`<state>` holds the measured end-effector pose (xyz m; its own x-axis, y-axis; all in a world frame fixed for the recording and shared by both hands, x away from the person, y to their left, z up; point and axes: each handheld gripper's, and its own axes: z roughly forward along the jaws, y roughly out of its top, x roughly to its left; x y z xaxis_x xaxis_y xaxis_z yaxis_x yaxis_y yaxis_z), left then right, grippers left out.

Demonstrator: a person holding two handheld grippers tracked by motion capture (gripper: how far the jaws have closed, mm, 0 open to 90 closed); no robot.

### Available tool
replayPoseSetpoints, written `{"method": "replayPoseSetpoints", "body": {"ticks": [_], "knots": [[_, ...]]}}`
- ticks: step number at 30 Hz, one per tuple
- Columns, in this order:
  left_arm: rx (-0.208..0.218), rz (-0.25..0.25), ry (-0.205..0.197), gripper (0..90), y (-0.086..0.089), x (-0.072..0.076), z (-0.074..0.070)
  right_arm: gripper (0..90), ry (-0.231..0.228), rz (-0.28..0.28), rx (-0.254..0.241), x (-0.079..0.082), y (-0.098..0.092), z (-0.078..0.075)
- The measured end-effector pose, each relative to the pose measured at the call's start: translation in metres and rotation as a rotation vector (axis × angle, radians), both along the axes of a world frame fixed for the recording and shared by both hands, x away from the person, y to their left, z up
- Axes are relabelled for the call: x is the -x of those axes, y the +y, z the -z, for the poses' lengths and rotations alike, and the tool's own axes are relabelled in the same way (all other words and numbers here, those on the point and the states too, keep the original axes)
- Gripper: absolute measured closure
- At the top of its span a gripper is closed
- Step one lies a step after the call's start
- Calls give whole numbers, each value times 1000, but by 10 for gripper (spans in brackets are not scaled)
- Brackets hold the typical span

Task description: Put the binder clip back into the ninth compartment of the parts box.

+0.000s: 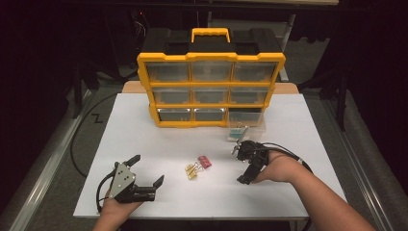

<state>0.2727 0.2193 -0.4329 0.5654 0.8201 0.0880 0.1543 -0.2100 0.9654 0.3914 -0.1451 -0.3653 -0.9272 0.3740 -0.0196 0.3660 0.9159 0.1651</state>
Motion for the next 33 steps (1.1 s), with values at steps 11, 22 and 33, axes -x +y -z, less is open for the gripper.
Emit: {"method": "replayPoseSetpoints", "body": {"ticks": [11,22,33], "knots": [[-2,3,0,3,-1,0,0,8,0,-33,28,6,14,21],[-4,11,2,3,-1,0,0,94,-5,-59,-12,5,33,25],[1,13,3,3,-1,0,1,179,-17,-77,-45,2,55,24]]}}
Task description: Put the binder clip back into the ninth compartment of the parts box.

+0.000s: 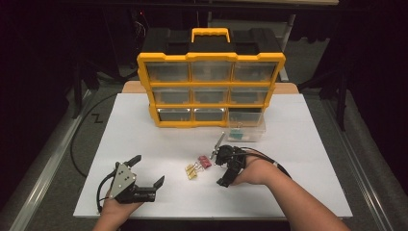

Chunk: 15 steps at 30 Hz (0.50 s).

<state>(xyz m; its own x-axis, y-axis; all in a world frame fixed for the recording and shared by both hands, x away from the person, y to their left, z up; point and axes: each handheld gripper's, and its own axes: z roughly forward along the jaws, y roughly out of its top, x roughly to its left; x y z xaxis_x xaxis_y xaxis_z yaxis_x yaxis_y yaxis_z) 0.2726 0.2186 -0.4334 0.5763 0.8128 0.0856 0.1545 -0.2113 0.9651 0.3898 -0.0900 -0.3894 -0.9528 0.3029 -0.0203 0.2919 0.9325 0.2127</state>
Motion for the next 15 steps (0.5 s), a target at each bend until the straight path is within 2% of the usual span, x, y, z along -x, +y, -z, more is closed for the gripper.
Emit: {"method": "replayPoseSetpoints", "body": {"ticks": [4,15], "knots": [[-3,3,2,3,0,0,0,206,4,-1,-1,-2,8,-1],[-3,7,1,3,0,0,0,349,36,-40,-69,-1,30,-13]]}}
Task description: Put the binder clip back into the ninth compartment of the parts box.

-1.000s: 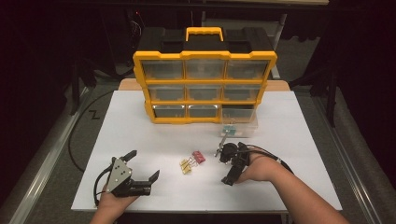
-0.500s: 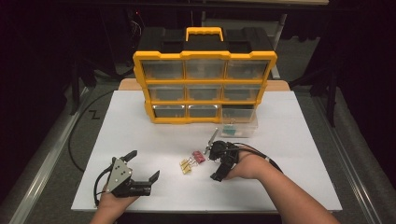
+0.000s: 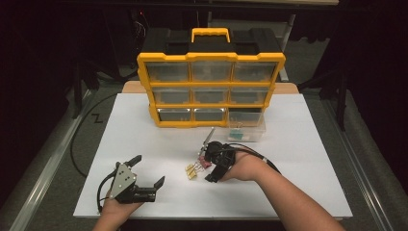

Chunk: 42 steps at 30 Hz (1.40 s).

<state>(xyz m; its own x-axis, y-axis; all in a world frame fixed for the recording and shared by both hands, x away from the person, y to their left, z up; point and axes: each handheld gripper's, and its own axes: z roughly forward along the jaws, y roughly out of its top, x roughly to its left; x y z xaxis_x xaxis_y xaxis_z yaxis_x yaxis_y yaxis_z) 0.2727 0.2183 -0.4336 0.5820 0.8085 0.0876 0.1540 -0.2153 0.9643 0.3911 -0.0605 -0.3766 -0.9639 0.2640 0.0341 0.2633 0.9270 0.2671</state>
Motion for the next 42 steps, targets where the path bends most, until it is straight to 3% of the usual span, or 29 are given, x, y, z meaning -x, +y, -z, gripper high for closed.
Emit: {"method": "replayPoseSetpoints", "body": {"ticks": [7,23,42], "knots": [[-1,3,0,3,0,0,0,459,7,-37,-22,0,15,-11],[5,9,-4,3,0,0,-1,605,-2,-63,3,-6,43,-21],[5,16,-5,3,0,1,-1,675,11,-44,47,-13,52,-11]]}}
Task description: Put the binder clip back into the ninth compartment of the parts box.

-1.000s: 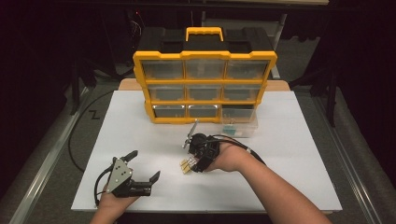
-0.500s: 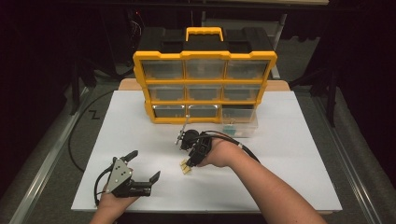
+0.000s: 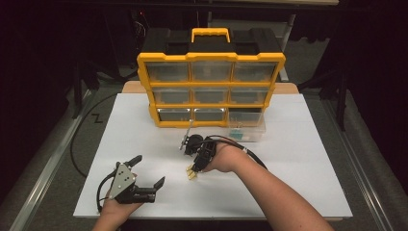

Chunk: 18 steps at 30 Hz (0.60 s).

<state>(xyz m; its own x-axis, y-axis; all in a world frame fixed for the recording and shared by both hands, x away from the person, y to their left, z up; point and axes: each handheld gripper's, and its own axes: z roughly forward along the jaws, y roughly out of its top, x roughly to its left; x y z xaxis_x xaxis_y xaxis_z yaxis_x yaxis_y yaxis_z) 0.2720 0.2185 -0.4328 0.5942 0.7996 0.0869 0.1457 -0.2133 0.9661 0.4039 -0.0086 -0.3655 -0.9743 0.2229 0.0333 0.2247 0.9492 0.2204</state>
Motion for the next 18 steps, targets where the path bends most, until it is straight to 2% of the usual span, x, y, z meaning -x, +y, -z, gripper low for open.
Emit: {"method": "replayPoseSetpoints", "body": {"ticks": [18], "knots": [[2,2,0,3,0,0,0,713,10,-3,27,0,1,9]]}}
